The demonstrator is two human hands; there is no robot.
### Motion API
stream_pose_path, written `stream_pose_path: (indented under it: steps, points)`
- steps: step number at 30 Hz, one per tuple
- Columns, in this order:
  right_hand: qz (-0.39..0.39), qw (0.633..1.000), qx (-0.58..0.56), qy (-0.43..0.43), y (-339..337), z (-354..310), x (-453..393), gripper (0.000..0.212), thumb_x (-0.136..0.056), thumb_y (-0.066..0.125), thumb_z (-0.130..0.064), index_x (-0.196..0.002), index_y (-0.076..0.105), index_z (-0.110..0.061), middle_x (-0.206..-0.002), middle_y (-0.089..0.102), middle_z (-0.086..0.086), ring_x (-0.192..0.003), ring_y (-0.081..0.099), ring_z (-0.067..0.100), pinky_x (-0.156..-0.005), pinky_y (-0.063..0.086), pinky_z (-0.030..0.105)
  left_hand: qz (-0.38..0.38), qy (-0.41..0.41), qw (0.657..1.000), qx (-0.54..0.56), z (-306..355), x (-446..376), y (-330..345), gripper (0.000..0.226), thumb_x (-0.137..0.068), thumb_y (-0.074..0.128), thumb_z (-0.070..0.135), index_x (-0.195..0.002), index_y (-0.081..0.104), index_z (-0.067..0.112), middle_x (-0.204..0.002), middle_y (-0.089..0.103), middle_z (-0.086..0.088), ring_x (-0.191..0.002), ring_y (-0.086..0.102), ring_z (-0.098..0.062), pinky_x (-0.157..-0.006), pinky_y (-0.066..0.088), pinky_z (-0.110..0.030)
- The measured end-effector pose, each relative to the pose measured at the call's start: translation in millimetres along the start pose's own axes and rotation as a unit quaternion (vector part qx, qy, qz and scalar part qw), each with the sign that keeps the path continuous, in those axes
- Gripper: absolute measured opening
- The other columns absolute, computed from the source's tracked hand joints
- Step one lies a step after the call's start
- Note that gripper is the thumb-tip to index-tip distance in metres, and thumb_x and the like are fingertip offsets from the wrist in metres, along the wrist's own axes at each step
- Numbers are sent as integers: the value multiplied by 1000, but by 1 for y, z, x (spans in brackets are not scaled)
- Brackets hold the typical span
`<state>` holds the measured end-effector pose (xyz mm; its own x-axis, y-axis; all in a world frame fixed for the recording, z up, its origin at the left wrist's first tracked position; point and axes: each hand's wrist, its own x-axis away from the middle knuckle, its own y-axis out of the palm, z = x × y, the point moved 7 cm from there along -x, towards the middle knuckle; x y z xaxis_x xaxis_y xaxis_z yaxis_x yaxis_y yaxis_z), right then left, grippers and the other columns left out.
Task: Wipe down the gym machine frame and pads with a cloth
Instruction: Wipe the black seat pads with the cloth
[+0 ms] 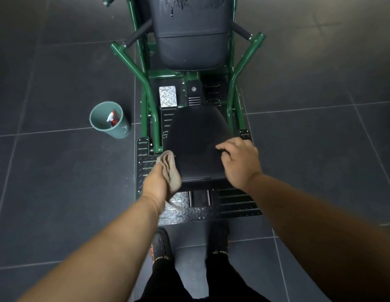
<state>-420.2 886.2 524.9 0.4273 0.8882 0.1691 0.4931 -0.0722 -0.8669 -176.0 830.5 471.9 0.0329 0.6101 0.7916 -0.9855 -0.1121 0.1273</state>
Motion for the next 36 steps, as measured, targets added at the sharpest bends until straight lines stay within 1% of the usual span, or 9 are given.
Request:
stream_pose_path:
  steps: [6,10,17,20,21,24,28,33,36]
  points:
    - [17,1000,25,-9,4,4,-1,50,-89,34,-34,-123,71,-33,-128,60,-9,-120,48,21,-98,34,39,-110,27,930,-350,65,-72,52,33,-109,51,37,-121,68,11,-77,75,6,-68,71,-10,-70,59,-28]
    - [26,998,52,-18,6,-1,-3,46,-84,41,-35,-120,70,-32,-124,61,-8,-116,50,23,-96,38,41,-86,84,875,-469,76,-90,68,54,-108,49,42,-137,63,-2,-135,66,-24,-118,64,-38,-105,50,-42]
    - [12,1000,12,-12,1,-2,-1,60,-82,26,-40,-119,71,-30,-125,61,-7,-117,49,24,-97,38,43,-24,134,914,-382,44,-9,7,28,-106,55,34,-128,61,18,-116,75,-8,-101,71,-21,-88,51,-28]
    - [9,999,-38,-5,-3,0,2,63,-81,21,-41,-117,72,-30,-127,61,-9,-120,47,21,-102,37,42,-79,161,929,-323,12,28,-7,61,-105,58,43,-158,30,31,-145,62,-3,-132,62,-19,-110,51,-35]
    - [7,999,-51,-1,-3,1,3,63,-81,22,-41,-117,72,-30,-127,61,-9,-121,47,21,-103,37,42,-92,205,899,-375,6,33,-13,80,-102,59,50,-165,13,34,-163,43,-5,-149,44,-18,-122,41,-42]
    - [2,999,-47,-11,-2,2,3,61,-82,22,-40,-116,72,-31,-126,61,-10,-120,47,22,-101,36,42,-63,409,670,-617,1,31,-26,100,-100,55,58,-167,-6,17,-176,-8,-11,-162,0,-23,-131,11,-42]
    - [-1,999,-29,-19,-1,4,2,59,-84,23,-39,-118,71,-32,-126,60,-9,-118,46,22,-100,37,42,-63,548,395,-735,-5,43,12,89,-95,52,55,-164,22,7,-170,20,-24,-157,16,-48,-124,19,-63]
    - [-14,998,-66,-21,-1,6,0,59,-89,22,-31,-121,71,-31,-129,60,-10,-120,47,20,-102,38,42,-40,524,351,-775,-17,53,51,88,-90,66,38,-162,31,2,-168,30,-24,-155,26,-47,-127,11,-57]
    - [-46,962,-269,33,-1,26,-10,51,-90,33,-21,-119,74,-29,-131,67,-2,-127,57,22,-113,42,44,-44,510,341,-788,-19,51,60,85,-88,66,35,-160,35,0,-165,34,-25,-154,30,-47,-127,13,-56]
